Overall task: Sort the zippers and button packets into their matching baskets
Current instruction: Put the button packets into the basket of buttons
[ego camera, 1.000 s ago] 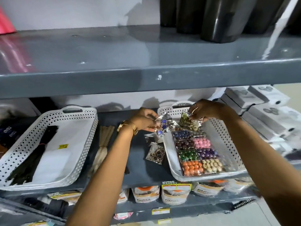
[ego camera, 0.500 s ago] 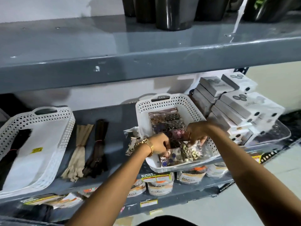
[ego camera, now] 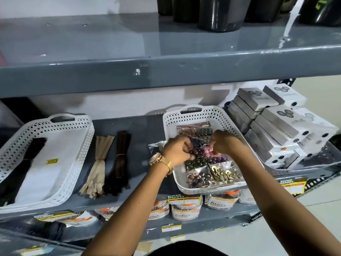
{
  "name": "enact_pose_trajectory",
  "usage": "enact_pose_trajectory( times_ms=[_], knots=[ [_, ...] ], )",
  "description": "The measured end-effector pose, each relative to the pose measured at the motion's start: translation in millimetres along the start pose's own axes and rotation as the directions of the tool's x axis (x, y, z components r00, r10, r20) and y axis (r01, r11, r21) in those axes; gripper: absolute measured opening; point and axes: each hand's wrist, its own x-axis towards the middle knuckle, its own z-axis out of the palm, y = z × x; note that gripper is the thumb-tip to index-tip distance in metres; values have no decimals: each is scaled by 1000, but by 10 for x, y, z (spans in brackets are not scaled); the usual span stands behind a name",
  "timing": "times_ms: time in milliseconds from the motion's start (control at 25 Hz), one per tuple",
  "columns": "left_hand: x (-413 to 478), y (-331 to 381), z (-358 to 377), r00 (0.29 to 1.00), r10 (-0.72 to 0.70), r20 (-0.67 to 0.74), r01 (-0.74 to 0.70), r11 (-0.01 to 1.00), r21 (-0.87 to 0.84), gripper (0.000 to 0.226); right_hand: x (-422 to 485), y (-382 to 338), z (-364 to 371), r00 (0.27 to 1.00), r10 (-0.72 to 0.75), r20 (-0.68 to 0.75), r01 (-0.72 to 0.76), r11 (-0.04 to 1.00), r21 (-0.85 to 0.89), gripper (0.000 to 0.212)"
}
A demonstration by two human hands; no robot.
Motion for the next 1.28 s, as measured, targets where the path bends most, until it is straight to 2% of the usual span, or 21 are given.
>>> enact_pose_trajectory(
  times_ms=[120,200,320,440,520,560,640,720,760,840,960,1080,1200,1280],
  knots=[
    [-26,-195,-337,979,-71,-189,40,986,-162,20,-12,-386,-74,981,-162,-104,160,987,-24,26],
    [-40,-425,-540,960,-149,-236,97,972,-215,11,-12,-660,-91,957,-237,-169,251,965,70,19],
    [-24,-756,-720,948,-266,-172,233,954,-190,22,41,-1051,-82,915,-341,-214,385,896,221,17],
    [-55,-860,-612,938,-344,-38,341,938,-69,25,284,-1328,78,867,-464,-183,495,846,198,24],
    [-91,-881,-451,946,-321,38,320,947,30,26,430,-1485,222,845,-514,-148,523,852,28,34],
    [-94,-902,-369,953,-302,32,301,953,20,34,504,-1540,286,836,-534,-127,526,845,-97,39],
    [-121,-911,-257,943,-327,-57,325,945,-48,46,563,-1648,361,864,-503,-34,458,811,-364,39],
    [-148,-915,-220,910,-379,-167,384,923,-5,52,586,-1744,432,907,-415,66,374,726,-578,48],
    [-149,-937,-216,904,-397,-161,405,914,20,54,617,-1759,474,921,-377,96,349,690,-635,52],
    [-155,-989,-261,917,-390,-81,389,921,-32,51,718,-1768,532,926,-358,116,339,661,-669,45],
    [-202,-1125,-438,934,-358,-1,356,927,-118,46,713,-1758,436,900,-404,166,419,692,-588,34],
    [-217,-1233,-701,910,-414,-24,392,877,-279,23,702,-1743,198,868,-442,225,493,821,-289,33],
    [-205,-1226,-1016,922,-379,-86,316,861,-399,22,676,-1652,-97,860,-497,119,502,865,-11,31],
    [-180,-1110,-1178,933,-346,-101,264,846,-463,19,622,-1517,-315,877,-479,33,471,871,143,34]
  ],
)
